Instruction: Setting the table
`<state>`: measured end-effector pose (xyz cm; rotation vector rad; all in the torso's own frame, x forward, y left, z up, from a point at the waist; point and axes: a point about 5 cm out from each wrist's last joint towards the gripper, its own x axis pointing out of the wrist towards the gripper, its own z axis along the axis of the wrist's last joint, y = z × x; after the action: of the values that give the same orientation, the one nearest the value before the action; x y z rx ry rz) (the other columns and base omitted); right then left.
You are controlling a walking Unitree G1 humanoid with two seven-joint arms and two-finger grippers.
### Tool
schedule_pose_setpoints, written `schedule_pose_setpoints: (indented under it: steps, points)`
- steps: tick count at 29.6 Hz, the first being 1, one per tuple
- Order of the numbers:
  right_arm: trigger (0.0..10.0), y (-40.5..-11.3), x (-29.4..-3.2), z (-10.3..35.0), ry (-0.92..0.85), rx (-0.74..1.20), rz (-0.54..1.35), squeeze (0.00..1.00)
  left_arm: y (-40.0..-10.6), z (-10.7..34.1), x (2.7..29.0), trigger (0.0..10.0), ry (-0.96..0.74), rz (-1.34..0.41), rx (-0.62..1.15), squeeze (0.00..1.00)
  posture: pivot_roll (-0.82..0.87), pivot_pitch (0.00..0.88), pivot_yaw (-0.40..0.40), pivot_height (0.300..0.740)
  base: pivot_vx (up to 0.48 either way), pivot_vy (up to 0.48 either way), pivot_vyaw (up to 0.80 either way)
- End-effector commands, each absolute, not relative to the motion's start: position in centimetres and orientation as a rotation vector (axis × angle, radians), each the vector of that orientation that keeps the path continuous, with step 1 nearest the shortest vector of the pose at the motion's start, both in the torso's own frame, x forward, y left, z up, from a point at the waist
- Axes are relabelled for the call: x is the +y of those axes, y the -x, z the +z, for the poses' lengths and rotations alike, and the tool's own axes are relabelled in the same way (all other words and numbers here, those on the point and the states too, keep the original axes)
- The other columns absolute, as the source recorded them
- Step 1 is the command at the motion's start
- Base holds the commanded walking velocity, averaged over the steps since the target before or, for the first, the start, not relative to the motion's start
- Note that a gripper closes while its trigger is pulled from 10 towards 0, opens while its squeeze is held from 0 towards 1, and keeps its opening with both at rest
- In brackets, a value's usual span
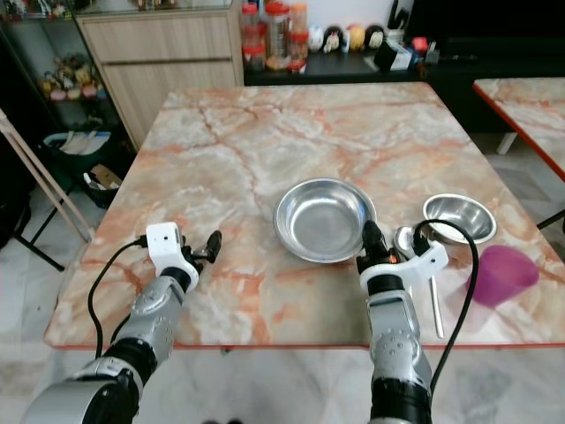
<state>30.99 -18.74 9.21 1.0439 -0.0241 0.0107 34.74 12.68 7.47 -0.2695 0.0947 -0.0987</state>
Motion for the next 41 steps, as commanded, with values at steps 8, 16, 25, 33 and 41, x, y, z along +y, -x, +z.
schedule_pose_setpoints:
  steps: [8,16,25,33,41]
  points:
    - [10.0,-31.0,-18.6,9.7,-1.033,-0.036,0.031,0.0,-34.5,7.1,13.1,10.0,0.278,-0.081,0.102,0.0,-0.05,0.0,0.039,0.74,-0.262,0.0,0.0]
    - [10.0,-30.9,-18.5,9.5,-1.033,-0.034,0.031,0.0,-34.5,7.1,13.1,10.0,0.279,-0.08,0.101,0.0,-0.05,0.0,0.04,0.74,-0.16,0.0,0.0]
    - [10.0,-30.9,-18.4,9.5,-1.035,-0.031,0.034,0.0,-34.4,7.1,13.1,10.0,0.279,-0.082,0.1,0.0,-0.05,0.0,0.041,0.74,-0.191,0.0,0.0]
    - [10.0,-30.6,-18.2,8.9,-1.041,-0.014,0.025,0.0,-34.3,6.9,13.3,10.0,0.266,-0.08,0.108,0.0,-0.05,0.0,0.043,0.74,-0.031,0.0,0.0]
    - [10.0,-29.3,-17.8,6.8,-1.054,0.055,-0.029,0.0,-33.6,5.7,14.0,10.0,0.256,-0.068,0.146,0.0,-0.05,0.0,0.05,0.74,0.0,0.0,0.0]
